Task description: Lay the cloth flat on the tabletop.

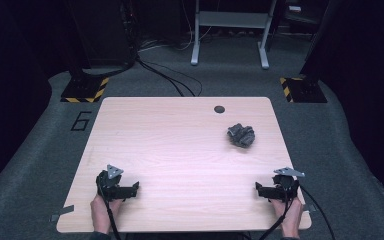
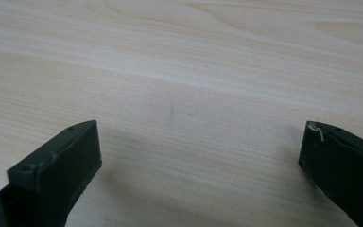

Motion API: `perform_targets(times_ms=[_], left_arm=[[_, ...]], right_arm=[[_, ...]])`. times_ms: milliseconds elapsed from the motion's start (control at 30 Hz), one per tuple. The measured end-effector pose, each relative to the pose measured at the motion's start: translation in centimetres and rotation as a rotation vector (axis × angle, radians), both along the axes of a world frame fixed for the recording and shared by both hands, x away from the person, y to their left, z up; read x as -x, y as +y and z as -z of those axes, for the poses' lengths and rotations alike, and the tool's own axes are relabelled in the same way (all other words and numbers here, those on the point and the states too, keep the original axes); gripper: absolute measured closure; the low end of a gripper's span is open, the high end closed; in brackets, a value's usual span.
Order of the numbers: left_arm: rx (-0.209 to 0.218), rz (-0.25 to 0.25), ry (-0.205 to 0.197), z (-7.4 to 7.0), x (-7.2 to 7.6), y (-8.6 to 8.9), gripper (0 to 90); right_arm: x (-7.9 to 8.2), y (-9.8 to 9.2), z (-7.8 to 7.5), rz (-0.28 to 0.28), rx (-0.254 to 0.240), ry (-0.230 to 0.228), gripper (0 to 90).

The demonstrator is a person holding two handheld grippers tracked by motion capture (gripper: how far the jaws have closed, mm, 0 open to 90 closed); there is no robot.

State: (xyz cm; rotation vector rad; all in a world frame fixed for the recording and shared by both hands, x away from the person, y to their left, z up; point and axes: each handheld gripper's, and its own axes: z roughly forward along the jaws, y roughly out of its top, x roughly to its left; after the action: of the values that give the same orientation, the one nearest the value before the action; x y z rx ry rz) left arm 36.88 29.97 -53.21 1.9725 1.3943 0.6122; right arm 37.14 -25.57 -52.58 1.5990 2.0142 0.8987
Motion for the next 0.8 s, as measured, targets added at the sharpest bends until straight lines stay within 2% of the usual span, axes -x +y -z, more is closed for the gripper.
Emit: perform_targets(times_ms=[167,233,267,333,400,433,533,700,800], left_arm=[[0.002,0.0,0.001,0.0,0.0,0.0,0.4],[0.0,0.0,0.0,0.0,0.0,0.0,0.4],[0.001,0.0,0.0,0.0,0.0,0.0,0.4],[0.001,0.0,0.0,0.0,0.0,0.0,0.4],[0.002,0.001,0.002,0.0,0.0,0.0,0.4],[0.002,0.001,0.002,0.0,0.0,0.0,0.4],[0.002,0.001,0.001,0.0,0.0,0.0,0.4],[0.001,0.001,0.001,0.0,0.0,0.0,0.4],[0.0,0.001,0.001,0.0,0.0,0.0,0.4]], right_arm=[[-0.6,-0.1,-0.7,0.006,-0.04,0.008,0.0],[-1.2,0.1,-1.3,0.005,-0.061,0.005,0.0],[-2.0,0.4,-1.9,0.001,-0.065,0.004,0.0],[-2.3,0.6,-2.1,-0.002,-0.064,0.0,0.0],[-3.9,1.3,-3.0,-0.012,-0.085,-0.009,0.0],[-3.9,1.3,-3.0,-0.012,-0.085,-0.009,0.0],[-5.6,2.0,-3.8,-0.019,-0.116,-0.013,0.0],[-9.1,3.5,-5.7,-0.021,-0.128,-0.027,0.0],[-11.0,4.0,-6.6,-0.002,-0.135,-0.034,0.0]])
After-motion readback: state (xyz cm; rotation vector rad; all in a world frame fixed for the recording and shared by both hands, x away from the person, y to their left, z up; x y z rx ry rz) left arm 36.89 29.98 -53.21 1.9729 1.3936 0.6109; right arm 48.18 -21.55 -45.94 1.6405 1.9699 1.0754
